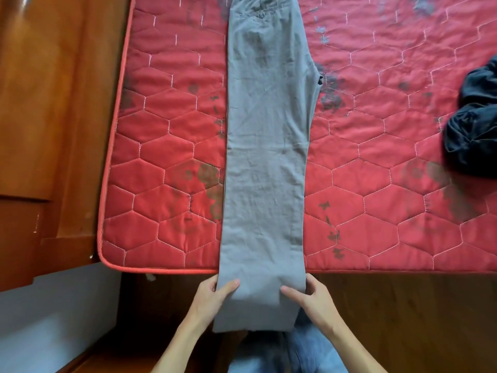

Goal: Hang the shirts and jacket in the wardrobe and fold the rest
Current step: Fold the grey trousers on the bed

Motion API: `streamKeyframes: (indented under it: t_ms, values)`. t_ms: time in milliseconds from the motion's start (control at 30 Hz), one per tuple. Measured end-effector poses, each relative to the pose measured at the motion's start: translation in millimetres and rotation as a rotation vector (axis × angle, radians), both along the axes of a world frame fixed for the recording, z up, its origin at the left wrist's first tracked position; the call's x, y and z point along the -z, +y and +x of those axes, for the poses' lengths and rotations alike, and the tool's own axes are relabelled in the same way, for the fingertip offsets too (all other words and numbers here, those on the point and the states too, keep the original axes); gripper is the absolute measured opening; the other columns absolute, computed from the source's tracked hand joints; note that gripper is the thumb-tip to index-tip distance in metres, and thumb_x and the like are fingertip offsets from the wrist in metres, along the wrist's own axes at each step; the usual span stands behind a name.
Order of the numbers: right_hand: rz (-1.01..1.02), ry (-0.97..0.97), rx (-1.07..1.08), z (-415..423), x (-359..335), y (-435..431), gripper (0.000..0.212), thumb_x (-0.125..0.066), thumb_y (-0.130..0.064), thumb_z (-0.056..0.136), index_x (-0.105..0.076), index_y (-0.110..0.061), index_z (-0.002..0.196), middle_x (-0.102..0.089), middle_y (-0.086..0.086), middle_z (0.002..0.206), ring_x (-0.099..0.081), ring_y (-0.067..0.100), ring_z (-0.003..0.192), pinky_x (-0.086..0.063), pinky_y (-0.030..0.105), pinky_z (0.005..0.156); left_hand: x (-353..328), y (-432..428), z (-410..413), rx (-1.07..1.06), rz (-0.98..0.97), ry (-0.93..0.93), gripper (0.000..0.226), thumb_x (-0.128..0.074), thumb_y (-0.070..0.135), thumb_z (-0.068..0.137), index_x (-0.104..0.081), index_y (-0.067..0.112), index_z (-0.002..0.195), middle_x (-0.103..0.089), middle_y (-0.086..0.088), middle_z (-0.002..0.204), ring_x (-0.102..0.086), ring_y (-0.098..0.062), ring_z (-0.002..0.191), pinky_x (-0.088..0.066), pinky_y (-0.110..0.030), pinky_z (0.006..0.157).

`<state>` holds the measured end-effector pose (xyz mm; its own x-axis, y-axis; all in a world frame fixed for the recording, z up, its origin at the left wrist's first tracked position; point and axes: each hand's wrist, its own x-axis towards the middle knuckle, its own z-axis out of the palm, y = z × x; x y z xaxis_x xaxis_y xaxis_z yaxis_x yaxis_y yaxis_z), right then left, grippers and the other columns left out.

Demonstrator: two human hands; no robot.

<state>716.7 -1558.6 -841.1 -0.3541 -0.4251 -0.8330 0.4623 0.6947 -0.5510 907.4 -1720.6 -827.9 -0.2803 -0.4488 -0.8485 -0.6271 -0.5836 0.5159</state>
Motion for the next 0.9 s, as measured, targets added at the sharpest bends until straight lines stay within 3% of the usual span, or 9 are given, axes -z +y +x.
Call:
streamKeyframes:
  t_ms: [133,300,433,567,633,700,767,833,900]
  values:
    - [0.01,-0.085,0.066,-5,-25,-2,0.042,-0.081,-0.007,0.079,-0.054,-0.007,0.111,-0.078,0.01,0.089,-0.075,0.019,0.079,-0.055,0.023,0.061,-10,7,10,-0.009,0.065,0.01,0.034,-0.078,0.017,0.084,-0.065,0.008,0.114,-0.078,0.0,0.1,-0.074,-0.018,0.093,-0.058,-0.03,0.08]
    - [0.024,-0.178,-0.122,-10,-44,-2,0.02,-0.075,-0.021,0.088,-0.074,-0.009,0.103,-0.077,0.01,0.099,-0.074,0.021,0.092,-0.058,0.037,0.079,-21,19,20,0.007,0.114,0.071,0.091,-0.086,0.07,0.047,-0.071,0.01,0.114,-0.076,-0.003,0.108,-0.072,-0.018,0.103,-0.054,-0.038,0.097]
    - [-0.108,-0.091,0.002,-5,-62,-12,0.019,-0.06,-0.022,0.098,-0.075,-0.012,0.104,-0.077,-0.001,0.101,-0.072,0.013,0.095,-0.055,0.027,0.079,-30,29,15,-0.188,0.264,0.127,0.039,-0.065,0.027,0.092,-0.064,0.003,0.123,-0.072,-0.014,0.117,-0.069,-0.03,0.11,-0.05,-0.046,0.101]
    - [-0.069,0.048,-0.022,4,-48,-5,0.013,-0.059,-0.025,0.099,-0.068,-0.026,0.108,-0.074,-0.003,0.113,-0.069,0.013,0.105,-0.052,0.04,0.097,-36,34,18,-0.202,0.365,0.172,0.037,-0.061,0.021,0.096,-0.059,0.006,0.129,-0.069,-0.015,0.124,-0.066,-0.031,0.115,-0.047,-0.047,0.104]
    - [0.014,0.12,-0.114,11,-38,7,0.021,-0.06,-0.025,0.096,-0.06,-0.035,0.114,-0.071,-0.005,0.118,-0.068,0.01,0.103,-0.052,0.04,0.097,-38,41,24,-0.096,0.378,0.131,0.049,-0.073,0.024,0.087,-0.058,0.008,0.131,-0.071,-0.012,0.121,-0.068,-0.03,0.111,-0.055,-0.044,0.094]
    - [0.087,0.124,-0.178,16,-36,19,0.052,-0.061,-0.026,0.092,-0.043,-0.035,0.14,-0.072,-0.004,0.113,-0.068,0.009,0.096,-0.054,0.034,0.091,-44,49,29,0.043,0.366,0.075,0.044,-0.068,0.024,0.091,-0.054,0.016,0.132,-0.074,-0.008,0.113,-0.073,-0.029,0.095,-0.058,-0.035,0.067]
    - [0.111,0.072,-0.222,19,-39,32,0.077,-0.059,-0.023,0.092,-0.017,-0.044,0.153,-0.075,0.013,0.094,-0.067,0.016,0.074,-0.054,0.029,0.067,-47,56,35,0.056,0.334,0.052,0.036,-0.058,0.017,0.099,-0.047,0.024,0.133,-0.076,-0.007,0.107,-0.073,-0.029,0.074,-0.049,-0.026,0.048]
    - [0.053,0.003,-0.199,19,-49,42,0.073,-0.054,-0.014,0.094,-0.022,-0.055,0.145,-0.072,0.021,0.085,-0.065,0.028,0.058,-0.05,0.028,0.048,-53,58,37,-0.007,0.267,0.073,0.046,-0.055,0.011,0.1,-0.042,0.034,0.137,-0.075,-0.01,0.104,-0.068,-0.03,0.062,-0.049,-0.026,0.044]
    - [-0.014,-0.034,-0.148,16,-67,42,0.057,-0.046,-0.004,0.097,-0.044,-0.043,0.139,-0.071,0.013,0.071,-0.065,0.034,0.052,-0.051,0.034,0.045,-64,57,35,-0.076,0.225,0.128,0.061,-0.051,0.007,0.101,-0.033,0.052,0.137,-0.075,-0.008,0.109,-0.067,-0.034,0.061,-0.055,-0.031,0.048]
